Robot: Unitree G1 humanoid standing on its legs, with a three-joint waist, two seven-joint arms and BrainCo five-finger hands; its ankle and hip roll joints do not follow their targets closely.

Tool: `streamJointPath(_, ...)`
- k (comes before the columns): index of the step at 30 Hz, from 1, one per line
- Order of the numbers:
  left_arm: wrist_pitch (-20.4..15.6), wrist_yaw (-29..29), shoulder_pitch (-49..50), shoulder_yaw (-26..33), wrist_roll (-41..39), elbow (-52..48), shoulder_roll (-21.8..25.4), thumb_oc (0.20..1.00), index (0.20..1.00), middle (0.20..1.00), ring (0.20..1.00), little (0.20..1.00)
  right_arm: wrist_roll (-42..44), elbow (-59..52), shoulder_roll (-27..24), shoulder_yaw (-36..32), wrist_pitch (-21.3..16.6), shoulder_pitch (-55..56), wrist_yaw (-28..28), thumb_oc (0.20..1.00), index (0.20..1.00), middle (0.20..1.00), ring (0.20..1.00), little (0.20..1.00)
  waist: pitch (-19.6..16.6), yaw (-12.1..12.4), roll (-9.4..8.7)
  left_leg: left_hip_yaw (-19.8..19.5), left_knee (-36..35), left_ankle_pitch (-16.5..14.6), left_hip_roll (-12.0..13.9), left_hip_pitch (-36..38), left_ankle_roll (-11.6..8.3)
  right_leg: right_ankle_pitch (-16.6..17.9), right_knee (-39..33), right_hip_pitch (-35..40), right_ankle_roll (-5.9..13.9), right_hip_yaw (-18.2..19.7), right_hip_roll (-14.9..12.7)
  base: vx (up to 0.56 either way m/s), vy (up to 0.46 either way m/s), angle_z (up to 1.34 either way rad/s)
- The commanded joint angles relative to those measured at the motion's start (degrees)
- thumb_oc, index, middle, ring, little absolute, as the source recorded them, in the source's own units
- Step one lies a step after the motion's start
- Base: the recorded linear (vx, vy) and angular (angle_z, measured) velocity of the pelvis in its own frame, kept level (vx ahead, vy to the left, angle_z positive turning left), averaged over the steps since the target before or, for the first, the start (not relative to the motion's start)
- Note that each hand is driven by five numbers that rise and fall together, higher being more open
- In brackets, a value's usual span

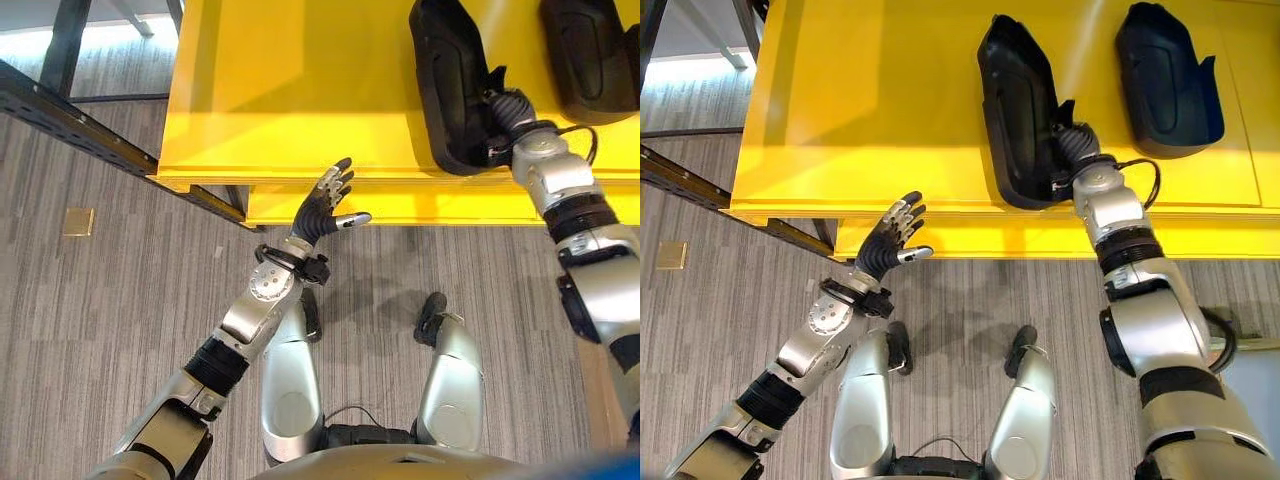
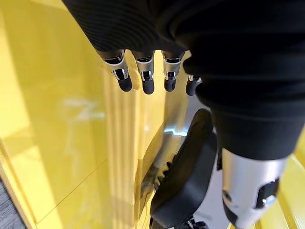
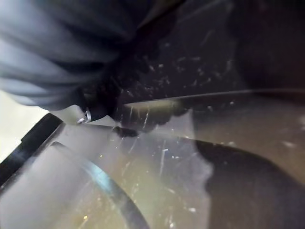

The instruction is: Move parts from the plastic box to the shelf.

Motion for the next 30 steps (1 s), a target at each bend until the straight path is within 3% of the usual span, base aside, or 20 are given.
streamJointPath(1,-4.3,0.4,-1.2,-1.6,0.7,-3.6,-1.6,1.0,1.0,1.0,1.0,1.0,-0.6,-0.2,-2.9,1.1,-0.8,-2.8,2.1,0.2,0.2,0.2,0.2,0.2,-1.2,1.6,1.61,1.6,0.9,-3.3,-1.8,2.7,1.39,-11.7,16.8,-0.7,-1.89,-3.1,0.5,0.01,0.022,0.08)
streamJointPath(8,-3.9,2.2,-1.7,-2.5,-0.2,-2.7,-1.7,1.0,1.0,1.0,1.0,1.0,0.2,4.9,-3.6,5.1,2.6,-9.2,2.3,0.2,0.2,0.2,0.2,0.2,-1.2,2.5,1.19,0.1,6.1,-6.3,-2.3,-0.1,1.48,-13.5,21.1,-3.5,-2.21,-1.9,0.5,0.03,0.005,-0.01)
streamJointPath(14,-4.0,2.5,-0.3,-3.3,-1.3,-3.2,0.1,1.0,1.0,1.0,1.0,1.0,1.9,9.7,-3.7,9.2,4.5,-15.6,-1.9,0.2,0.2,0.2,0.2,0.2,-1.2,4.2,0.65,-1.3,2.1,-3.8,-2.1,-0.2,0.69,-12.4,19.4,-3.8,-1.59,-2.1,1.8,0.04,-0.034,0.02)
streamJointPath(19,-4.5,2.5,0.8,-5.6,-2.3,-4.8,2.0,1.0,1.0,1.0,1.0,1.0,11.5,15.0,-3.9,9.8,3.9,-20.2,-7.7,0.2,0.2,0.2,0.2,0.2,-1.2,5.1,1.28,-1.6,-0.7,-1.8,-2.0,-0.9,0.24,-12.0,18.6,-4.5,-1.6,-2.7,2.1,0.02,-0.031,0.09)
streamJointPath(23,-5.3,3.4,1.1,-6.4,-3.5,-5.0,2.0,1.0,1.0,1.0,1.0,1.0,12.1,16.8,-3.0,8.8,1.6,-19.9,-9.9,0.2,0.2,0.2,0.2,0.2,-1.2,5.2,2.16,-1.5,-0.5,-1.5,-2.2,-1.8,0.15,-12.1,19.1,-5.6,-1.9,-2.4,1.9,0.03,0.022,0.01)
streamJointPath(30,-5.4,4.9,1.2,-7.2,-4.9,-5.3,1.8,1.0,1.0,1.0,1.0,1.0,13.5,17.7,-1.5,7.8,0.8,-19.9,-13.0,0.2,0.2,0.2,0.2,0.2,-1.2,5.3,3.28,-1.3,-1.1,-0.9,-2.5,-2.3,-0.05,-12.4,19.5,-6.4,-2.07,-2.0,1.6,0.04,0.032,0.02)
